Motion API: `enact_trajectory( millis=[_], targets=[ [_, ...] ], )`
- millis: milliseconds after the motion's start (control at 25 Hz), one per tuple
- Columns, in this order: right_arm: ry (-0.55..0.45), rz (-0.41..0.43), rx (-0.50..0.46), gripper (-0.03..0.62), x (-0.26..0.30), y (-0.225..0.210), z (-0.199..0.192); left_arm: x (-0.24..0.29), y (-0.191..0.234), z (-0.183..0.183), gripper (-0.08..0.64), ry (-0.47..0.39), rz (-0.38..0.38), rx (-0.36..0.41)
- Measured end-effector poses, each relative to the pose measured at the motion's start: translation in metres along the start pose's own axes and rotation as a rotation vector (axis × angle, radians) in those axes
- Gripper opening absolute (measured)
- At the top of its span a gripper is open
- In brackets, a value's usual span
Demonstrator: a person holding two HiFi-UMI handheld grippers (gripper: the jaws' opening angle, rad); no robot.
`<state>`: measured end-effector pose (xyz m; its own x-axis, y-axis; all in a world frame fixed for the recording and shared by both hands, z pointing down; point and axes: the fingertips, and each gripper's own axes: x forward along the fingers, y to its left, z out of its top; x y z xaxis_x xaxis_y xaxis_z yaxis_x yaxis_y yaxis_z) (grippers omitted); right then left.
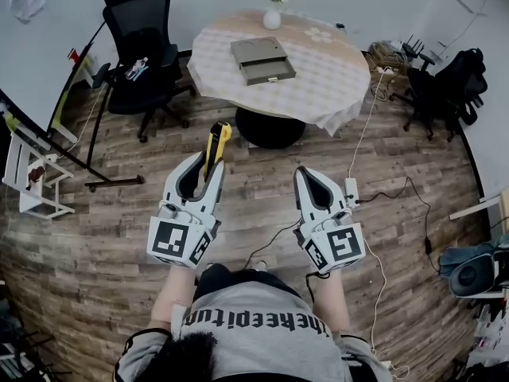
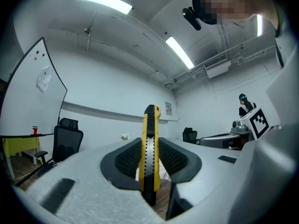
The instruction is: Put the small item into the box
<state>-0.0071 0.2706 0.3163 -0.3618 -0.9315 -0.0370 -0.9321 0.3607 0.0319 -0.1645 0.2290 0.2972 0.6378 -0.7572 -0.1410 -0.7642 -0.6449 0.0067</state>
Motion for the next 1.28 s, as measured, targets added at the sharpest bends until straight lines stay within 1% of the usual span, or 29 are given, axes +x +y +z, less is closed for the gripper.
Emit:
enact_trajectory(
  millis=[120,400,680,920,1280],
  targets=[
    [-0.001,0.009,0.0,0.006,0.001,-0.006,-0.001,0.003,-0.003,0.0,0.126,-0.012,0.021,0.026],
    [0.003,0.018,0.023,0.006,0.006,-0.014,-0.008,0.011,-0.004,-0.004,0.126,-0.017,0.023,0.002],
    [0.007,-0.006,0.028,0.006,0.026,-0.037,-0.011,0.042,0.007,-0.009,0.126,-0.016,0.008,-0.017],
    [-0.003,-0.032,0.021,0.006,0.055,-0.061,-0.007,0.078,0.024,-0.009,0.126,-0.034,-0.01,-0.023],
    [-0.008,-0.051,0.012,0.006,0.117,-0.085,-0.004,0.133,0.063,-0.014,0.126,-0.034,-0.047,-0.026]
  ],
)
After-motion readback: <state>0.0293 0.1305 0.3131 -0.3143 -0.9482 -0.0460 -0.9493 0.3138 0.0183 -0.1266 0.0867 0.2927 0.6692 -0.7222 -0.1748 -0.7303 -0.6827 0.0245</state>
